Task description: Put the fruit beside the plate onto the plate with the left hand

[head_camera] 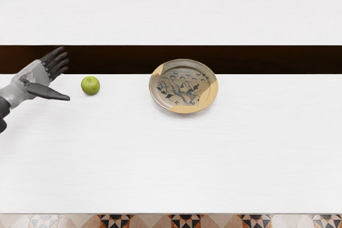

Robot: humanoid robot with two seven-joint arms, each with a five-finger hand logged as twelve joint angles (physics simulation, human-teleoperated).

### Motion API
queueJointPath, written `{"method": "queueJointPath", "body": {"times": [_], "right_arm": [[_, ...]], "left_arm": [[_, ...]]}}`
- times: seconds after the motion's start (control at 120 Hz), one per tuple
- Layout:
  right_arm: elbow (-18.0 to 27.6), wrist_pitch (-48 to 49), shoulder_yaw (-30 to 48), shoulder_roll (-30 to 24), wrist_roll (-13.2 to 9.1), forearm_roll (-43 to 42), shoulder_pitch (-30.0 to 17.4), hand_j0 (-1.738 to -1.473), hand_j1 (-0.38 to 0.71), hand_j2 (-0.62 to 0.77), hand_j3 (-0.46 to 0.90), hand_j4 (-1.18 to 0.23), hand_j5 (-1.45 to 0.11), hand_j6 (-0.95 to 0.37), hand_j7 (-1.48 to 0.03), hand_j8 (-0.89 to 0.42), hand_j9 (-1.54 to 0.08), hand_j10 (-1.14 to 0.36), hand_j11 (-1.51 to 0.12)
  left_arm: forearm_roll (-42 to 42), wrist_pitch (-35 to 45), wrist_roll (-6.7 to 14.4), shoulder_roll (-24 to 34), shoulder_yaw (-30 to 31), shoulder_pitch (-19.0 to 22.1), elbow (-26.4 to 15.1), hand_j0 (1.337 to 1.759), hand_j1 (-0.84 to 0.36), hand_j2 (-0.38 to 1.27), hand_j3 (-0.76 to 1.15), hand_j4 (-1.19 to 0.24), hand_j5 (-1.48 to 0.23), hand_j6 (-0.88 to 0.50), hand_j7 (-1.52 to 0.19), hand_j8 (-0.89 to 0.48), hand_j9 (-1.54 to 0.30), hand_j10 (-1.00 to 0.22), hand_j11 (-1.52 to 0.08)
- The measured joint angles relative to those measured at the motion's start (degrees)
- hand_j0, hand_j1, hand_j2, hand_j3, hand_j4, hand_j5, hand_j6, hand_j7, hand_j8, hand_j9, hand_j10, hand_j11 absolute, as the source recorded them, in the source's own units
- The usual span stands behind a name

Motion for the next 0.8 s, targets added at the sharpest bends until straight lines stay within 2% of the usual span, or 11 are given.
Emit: {"method": "queueJointPath", "body": {"times": [0.1, 0.142, 0.233, 0.292, 0.358, 0.442, 0.542, 0.65, 0.8], "right_arm": [[-0.11, 0.00, 0.27, 0.00, 0.00, 0.00, 0.02, -1.658, -0.35, 0.00, 0.00, 0.00, 0.00, 0.00, 0.00, 0.00, 0.00, 0.00, 0.00], [-0.24, 0.00, 0.32, 0.00, 0.00, 0.00, 0.01, -1.658, -0.35, 0.00, 0.00, 0.00, 0.00, 0.00, 0.00, 0.00, 0.00, 0.00, 0.00], [-0.39, 0.00, 0.38, 0.00, 0.01, 0.00, 0.00, -1.658, -0.35, 0.00, 0.00, 0.00, 0.00, 0.00, 0.00, 0.00, 0.00, 0.00, 0.00], [-0.43, 0.00, 0.40, 0.00, 0.00, 0.00, 0.00, -1.658, -0.35, 0.00, 0.00, 0.00, 0.00, 0.00, 0.00, 0.00, 0.00, 0.00, 0.00], [-0.46, 0.00, 0.42, 0.00, 0.00, 0.00, 0.00, -1.658, -0.35, 0.00, 0.00, 0.00, 0.00, 0.00, 0.00, 0.00, 0.00, 0.00, 0.00], [-0.48, 0.00, 0.42, 0.00, 0.00, 0.00, 0.00, -1.658, -0.35, 0.00, 0.00, 0.00, 0.00, 0.00, 0.00, 0.00, 0.00, 0.00, 0.00], [-0.49, 0.00, 0.43, 0.00, 0.00, 0.00, 0.00, -1.658, -0.35, 0.00, 0.00, 0.00, 0.00, 0.00, 0.00, 0.00, 0.00, 0.00, 0.00], [-0.49, 0.00, 0.43, 0.00, 0.00, 0.00, 0.00, -1.658, -0.35, 0.00, 0.00, 0.00, 0.00, 0.00, 0.00, 0.00, 0.00, 0.00, 0.00], [-0.49, 0.00, 0.43, 0.00, 0.00, 0.00, 0.00, -1.658, -0.35, 0.00, 0.00, 0.00, 0.00, 0.00, 0.00, 0.00, 0.00, 0.00, 0.00]], "left_arm": [[0.16, 0.05, 0.00, 0.00, 0.02, -0.65, -0.01, 1.658, 0.35, 0.00, 0.00, 0.00, 0.00, 0.00, 0.00, 0.00, 0.00, 0.00, 0.00], [1.86, 1.08, 0.00, 0.00, 1.33, -3.72, -0.13, 1.658, 0.35, 0.00, 0.00, 0.00, 0.00, 0.00, 0.00, 0.00, 0.00, 0.00, 0.00], [4.45, 7.79, 0.00, -1.09, 10.17, -10.38, -0.46, 1.658, 0.35, 0.00, 0.00, 0.00, 0.00, 0.00, 0.00, 0.00, 0.00, 0.00, 0.00], [7.30, 12.96, 0.00, -1.18, 15.15, -12.57, -0.64, 1.658, 0.35, 0.00, 0.00, 0.00, 0.00, 0.00, 0.00, 0.00, 0.00, 0.00, 0.00], [11.50, 20.06, 0.00, -1.23, 19.23, -12.92, -0.85, 1.658, 0.35, 0.00, 0.00, 0.00, 0.00, 0.00, 0.00, 0.00, 0.00, 0.00, 0.00], [14.30, 27.32, 0.00, -1.19, 23.66, -16.75, -2.23, 1.658, 0.35, 0.00, 0.00, 0.00, 0.00, 0.00, 0.00, 0.00, 0.00, 0.00, 0.00], [15.79, 32.84, 0.00, -1.19, 28.23, -23.40, -5.77, 1.658, 0.35, 0.00, 0.00, 0.00, 0.00, 0.00, 0.00, 0.00, 0.00, 0.00, 0.00], [20.24, 38.67, 0.00, -2.94, 31.59, -22.89, -7.99, 1.658, 0.35, 0.00, 0.00, 0.00, 0.00, -0.01, 0.00, 0.00, 0.00, 0.00, 0.00], [24.44, 46.36, 0.00, -3.76, 34.86, -22.68, -8.84, 1.658, 0.34, 0.00, 0.00, -0.01, -0.01, -0.01, -0.01, -0.01, -0.01, -0.01, -0.01]]}}
